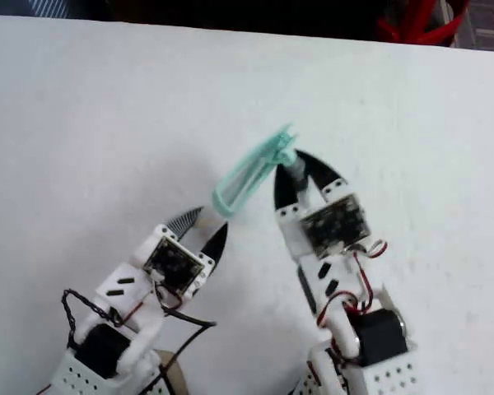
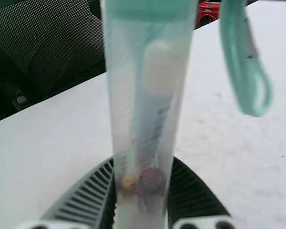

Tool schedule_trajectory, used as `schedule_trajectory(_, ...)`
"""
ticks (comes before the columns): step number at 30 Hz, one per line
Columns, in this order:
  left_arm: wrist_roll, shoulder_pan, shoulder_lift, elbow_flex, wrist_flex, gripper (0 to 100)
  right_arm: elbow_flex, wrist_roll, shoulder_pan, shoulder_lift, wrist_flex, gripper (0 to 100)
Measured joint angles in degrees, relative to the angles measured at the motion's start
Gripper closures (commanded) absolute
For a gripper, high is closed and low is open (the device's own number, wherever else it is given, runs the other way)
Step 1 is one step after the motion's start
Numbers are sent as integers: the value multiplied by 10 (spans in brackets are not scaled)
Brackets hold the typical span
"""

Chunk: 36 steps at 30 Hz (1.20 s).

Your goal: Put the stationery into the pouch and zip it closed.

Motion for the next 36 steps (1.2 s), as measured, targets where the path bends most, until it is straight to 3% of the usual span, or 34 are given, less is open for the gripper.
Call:
schedule_trajectory(17, -1, 3, 0, -2, 5, 965, -179, 18, -29, 94, 204, 981)
schedule_trajectory(22, 22, 2, 9, -73, 86, 828, -200, 19, -33, 136, 205, 981)
schedule_trajectory(26, 77, 2, 10, -125, 142, 831, -201, 19, -33, 155, 215, 981)
schedule_trajectory(36, 54, 22, 10, -217, 160, 827, -201, 19, -33, 154, 249, 981)
